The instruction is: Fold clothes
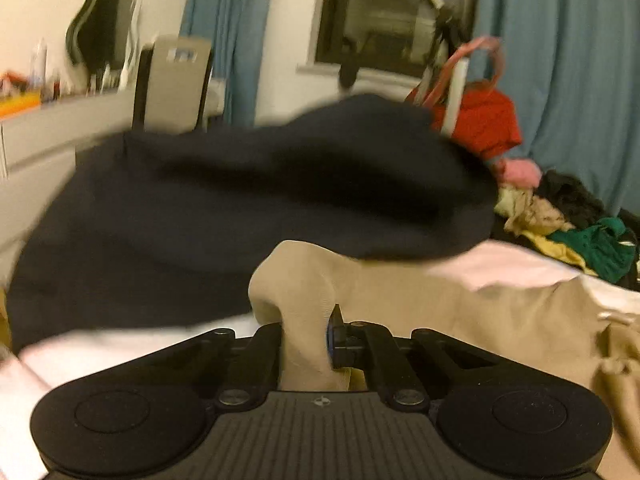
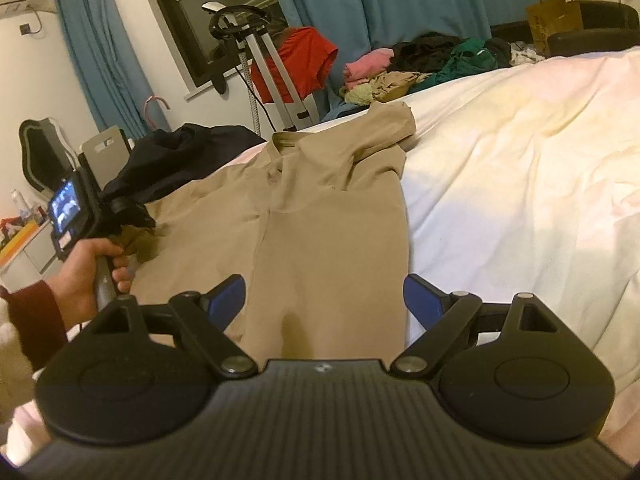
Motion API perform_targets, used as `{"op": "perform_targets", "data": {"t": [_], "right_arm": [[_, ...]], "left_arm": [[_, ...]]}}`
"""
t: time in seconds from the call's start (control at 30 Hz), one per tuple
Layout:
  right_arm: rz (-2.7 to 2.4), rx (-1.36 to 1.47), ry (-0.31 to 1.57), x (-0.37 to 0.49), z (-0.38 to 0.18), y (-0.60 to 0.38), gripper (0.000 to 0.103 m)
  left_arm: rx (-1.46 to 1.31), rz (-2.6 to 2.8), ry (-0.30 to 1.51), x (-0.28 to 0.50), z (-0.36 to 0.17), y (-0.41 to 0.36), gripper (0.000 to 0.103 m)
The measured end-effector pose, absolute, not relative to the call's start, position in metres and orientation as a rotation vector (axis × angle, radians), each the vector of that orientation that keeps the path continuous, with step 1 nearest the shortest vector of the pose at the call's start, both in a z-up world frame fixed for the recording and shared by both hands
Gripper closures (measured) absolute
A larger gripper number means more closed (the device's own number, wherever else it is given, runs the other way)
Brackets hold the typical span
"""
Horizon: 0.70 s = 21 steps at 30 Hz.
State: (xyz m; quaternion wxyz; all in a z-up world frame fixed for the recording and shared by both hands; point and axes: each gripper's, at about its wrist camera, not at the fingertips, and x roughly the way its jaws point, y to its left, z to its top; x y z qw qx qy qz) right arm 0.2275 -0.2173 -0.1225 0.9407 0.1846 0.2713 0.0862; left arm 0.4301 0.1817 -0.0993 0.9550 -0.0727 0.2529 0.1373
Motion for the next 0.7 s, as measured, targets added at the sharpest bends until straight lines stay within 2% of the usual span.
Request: {"op": "perform_targets", "data": {"t": [0.23, 0.43, 0.57, 0.63, 0.67, 0.7], "right_arm": [[0.163, 0.396, 0.528, 0.209, -0.107, -0.227, 0.016], [0.139, 0.431, 0.519, 0.197, -0.101, -0.242, 0.016], [0.116, 0.466, 0.514, 0.199, -0.102, -0.254, 0.016], [0.107, 0.474, 0.515, 0.202, -0.104, -0.259, 0.016], [0.105, 0.479, 0.515, 0.203, -0.106, -0.262, 0.016], [0.104, 0.483, 0.516, 0.205, -0.108, -0.264, 0.016]], "left_arm": [[0.125, 0.178, 0.491, 0.417, -0.021, 0.095, 0.099], [0.262, 0.043, 0.531, 0.412, 0.020, -0.033, 0.099], [0.318, -0.034, 0.591, 0.418, 0.006, -0.119, 0.099], [0.309, -0.072, 0.641, 0.429, -0.018, -0.143, 0.098], [0.282, -0.111, 0.672, 0.431, -0.030, -0.153, 0.096], [0.255, -0.151, 0.703, 0.433, -0.041, -0.163, 0.084]]}}
